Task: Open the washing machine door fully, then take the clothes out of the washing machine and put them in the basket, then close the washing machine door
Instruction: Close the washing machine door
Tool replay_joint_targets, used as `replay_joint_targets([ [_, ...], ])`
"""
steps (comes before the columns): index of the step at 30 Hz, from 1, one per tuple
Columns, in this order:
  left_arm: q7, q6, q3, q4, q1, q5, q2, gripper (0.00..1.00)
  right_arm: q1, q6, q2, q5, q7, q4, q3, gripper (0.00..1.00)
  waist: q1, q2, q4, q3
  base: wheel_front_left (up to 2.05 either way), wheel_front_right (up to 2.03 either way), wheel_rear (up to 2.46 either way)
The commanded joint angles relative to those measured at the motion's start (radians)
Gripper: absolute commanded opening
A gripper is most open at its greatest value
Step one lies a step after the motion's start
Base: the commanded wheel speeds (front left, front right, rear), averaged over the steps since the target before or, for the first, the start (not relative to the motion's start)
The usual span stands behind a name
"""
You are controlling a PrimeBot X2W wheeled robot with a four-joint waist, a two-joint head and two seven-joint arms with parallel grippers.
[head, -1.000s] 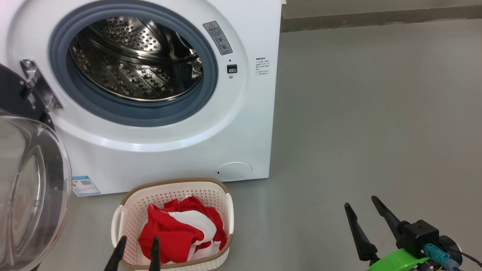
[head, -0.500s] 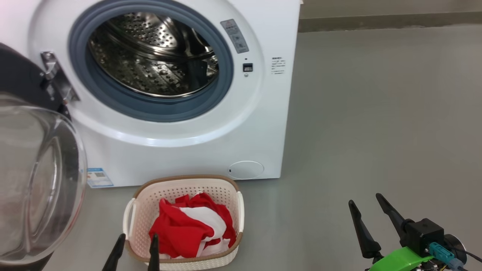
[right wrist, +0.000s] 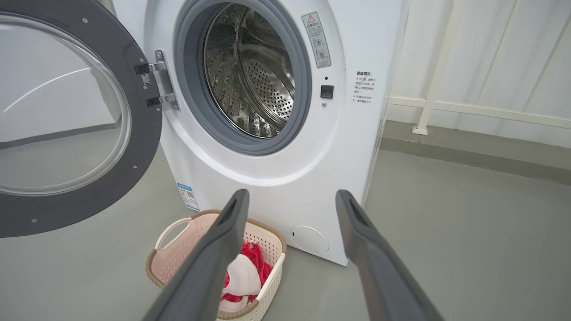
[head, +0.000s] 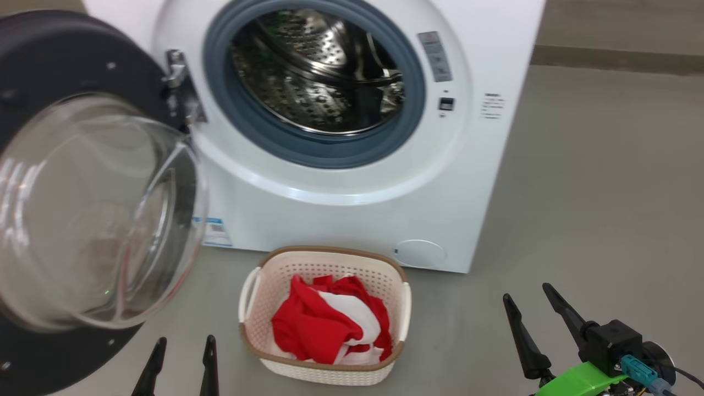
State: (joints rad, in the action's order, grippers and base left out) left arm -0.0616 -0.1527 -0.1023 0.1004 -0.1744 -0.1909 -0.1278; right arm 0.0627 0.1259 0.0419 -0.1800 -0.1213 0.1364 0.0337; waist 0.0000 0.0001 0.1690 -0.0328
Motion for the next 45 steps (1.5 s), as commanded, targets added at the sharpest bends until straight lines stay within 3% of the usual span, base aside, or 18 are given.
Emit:
replay_joint_targets([
  [1, 0.002, -0.009, 0.033, 0.033, 0.028, 0.001, -0.011, 1.0, -0.023, 0.005, 0.008, 0.004, 0.002, -0.021, 0.024, 1.0, 0.0, -0.0001, 0.079, -0.013, 0.0, 0.0, 0.0],
  [17, 0.02, -0.028, 0.036, 0.061, 0.008, -0.007, -0.021, 1.0, -0.014, 0.005, 0.008, -0.014, -0.006, -0.01, 0.033, 1.0, 0.0, -0.0001, 0.308, -0.014, 0.0, 0.0, 0.0],
  [45, 0.03, -0.039, 0.016, 0.075, 0.006, -0.014, -0.033, 1.0, -0.024, 0.005, 0.008, -0.023, -0.015, 0.014, 0.045, 1.0, 0.0, -0.0001, 0.322, -0.009, 0.0, 0.0, 0.0],
])
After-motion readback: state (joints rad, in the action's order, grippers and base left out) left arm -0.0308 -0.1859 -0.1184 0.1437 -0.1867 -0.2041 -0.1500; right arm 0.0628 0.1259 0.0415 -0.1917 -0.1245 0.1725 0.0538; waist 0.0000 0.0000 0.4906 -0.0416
